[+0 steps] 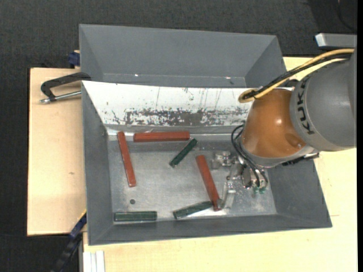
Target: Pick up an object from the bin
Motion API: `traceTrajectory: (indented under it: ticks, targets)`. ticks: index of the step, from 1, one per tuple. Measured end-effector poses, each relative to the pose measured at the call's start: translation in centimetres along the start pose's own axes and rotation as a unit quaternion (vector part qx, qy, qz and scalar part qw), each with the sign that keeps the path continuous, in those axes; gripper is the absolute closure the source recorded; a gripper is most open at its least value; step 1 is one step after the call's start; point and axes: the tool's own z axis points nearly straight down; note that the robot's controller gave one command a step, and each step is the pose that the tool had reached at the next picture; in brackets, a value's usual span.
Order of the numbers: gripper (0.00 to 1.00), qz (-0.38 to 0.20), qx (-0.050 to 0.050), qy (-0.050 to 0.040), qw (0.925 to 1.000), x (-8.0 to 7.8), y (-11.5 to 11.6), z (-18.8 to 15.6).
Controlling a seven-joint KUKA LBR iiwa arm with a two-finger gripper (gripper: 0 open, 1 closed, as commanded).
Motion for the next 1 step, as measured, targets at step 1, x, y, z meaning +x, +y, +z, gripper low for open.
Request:
traceTrajectory:
  ticks: [1]
  targets:
    - [0.00, 0.000, 0.000, 0.0001, 1.0000, 0.01, 0.00, 0.01]
